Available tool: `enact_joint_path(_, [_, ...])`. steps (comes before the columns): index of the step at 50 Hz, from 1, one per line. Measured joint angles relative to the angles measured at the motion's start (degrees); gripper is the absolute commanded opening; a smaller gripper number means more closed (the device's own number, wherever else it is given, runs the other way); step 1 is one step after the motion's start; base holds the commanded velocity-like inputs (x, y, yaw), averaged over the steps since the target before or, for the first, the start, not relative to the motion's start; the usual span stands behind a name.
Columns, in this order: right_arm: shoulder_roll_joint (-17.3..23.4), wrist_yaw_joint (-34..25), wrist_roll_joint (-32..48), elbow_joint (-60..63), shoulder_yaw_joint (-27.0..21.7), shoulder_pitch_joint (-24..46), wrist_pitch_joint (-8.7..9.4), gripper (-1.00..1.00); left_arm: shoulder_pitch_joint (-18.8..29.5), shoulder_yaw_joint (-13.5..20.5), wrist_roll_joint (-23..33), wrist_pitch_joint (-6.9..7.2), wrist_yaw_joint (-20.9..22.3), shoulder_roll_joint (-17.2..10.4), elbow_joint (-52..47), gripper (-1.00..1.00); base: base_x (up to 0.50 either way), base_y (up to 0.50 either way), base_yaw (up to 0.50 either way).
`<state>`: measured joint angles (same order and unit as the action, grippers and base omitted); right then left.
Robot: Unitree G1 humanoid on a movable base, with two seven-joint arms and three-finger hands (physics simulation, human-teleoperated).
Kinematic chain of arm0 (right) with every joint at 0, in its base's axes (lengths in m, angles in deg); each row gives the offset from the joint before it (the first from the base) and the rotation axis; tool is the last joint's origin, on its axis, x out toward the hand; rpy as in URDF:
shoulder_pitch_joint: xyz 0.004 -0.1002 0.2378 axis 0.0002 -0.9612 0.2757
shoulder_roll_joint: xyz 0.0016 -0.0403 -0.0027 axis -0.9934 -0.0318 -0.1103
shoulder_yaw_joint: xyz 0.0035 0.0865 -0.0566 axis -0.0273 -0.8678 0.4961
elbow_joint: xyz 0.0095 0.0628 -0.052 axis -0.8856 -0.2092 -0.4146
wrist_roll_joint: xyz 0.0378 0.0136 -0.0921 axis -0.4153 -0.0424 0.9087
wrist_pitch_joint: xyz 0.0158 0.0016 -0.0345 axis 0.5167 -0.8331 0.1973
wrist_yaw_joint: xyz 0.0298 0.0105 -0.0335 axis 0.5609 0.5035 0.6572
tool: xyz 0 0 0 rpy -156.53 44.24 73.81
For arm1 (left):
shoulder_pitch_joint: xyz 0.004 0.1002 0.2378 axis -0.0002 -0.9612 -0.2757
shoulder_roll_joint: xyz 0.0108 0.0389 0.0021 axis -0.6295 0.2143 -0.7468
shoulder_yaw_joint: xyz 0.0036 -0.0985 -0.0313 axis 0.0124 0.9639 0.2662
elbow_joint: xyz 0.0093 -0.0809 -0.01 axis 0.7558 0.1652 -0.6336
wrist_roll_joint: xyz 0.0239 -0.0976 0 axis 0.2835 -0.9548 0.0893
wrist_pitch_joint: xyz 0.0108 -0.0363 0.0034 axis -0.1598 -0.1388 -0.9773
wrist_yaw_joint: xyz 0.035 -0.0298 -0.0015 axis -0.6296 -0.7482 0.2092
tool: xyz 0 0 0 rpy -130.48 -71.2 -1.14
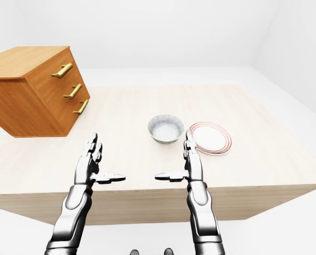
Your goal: Put the bowl on top of the cabinet.
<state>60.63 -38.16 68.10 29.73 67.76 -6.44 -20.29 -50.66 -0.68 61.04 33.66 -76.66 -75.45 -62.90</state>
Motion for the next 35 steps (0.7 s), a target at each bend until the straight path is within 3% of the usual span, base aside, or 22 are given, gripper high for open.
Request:
enact_joint_path(12, [0.80,-0.59,0.00,-0.17,-1.41,0.41,-0.11,1.00,0.85,1.91,-0.85,-0.37,0.40,-0.91,1.21,1.00,0.00,0.00,0.00])
enact_joint_path(15, [1.17,-0.60,-0.11,1.24,-2.06,0.67,1.14,1.00,1.05,2.38,-1.18,0.29,0.40,-1.16,0.52,1.00,0.00,0.00,0.00])
enact_joint_path(18, [2.09,-0.46,-0.84,4.58,-3.91,1.40,4.18,1.00,1.79,3.77,-2.12,2.16,0.08,-1.82,-1.48,1.00,0.00,0.00,0.00])
enact_joint_path(19, [2.48,-0.43,-1.37,5.91,-4.81,1.69,5.24,1.00,2.14,4.34,-2.29,2.69,-0.18,-2.16,-2.21,1.00,0.00,0.00,0.00])
enact_joint_path(23, [4.71,-0.01,-4.78,12.09,-9.99,2.91,5.24,1.00,3.93,7.60,-4.22,5.02,-1.20,-3.92,-5.24,1.00,0.00,0.00,0.00])
enact_joint_path(35, [14.17,1.49,-18.98,26.21,-31.41,4.28,5.24,1.00,8.71,21.66,-15.59,5.02,-7.02,-12.82,-12.44,1.00,0.00,0.00,0.00])
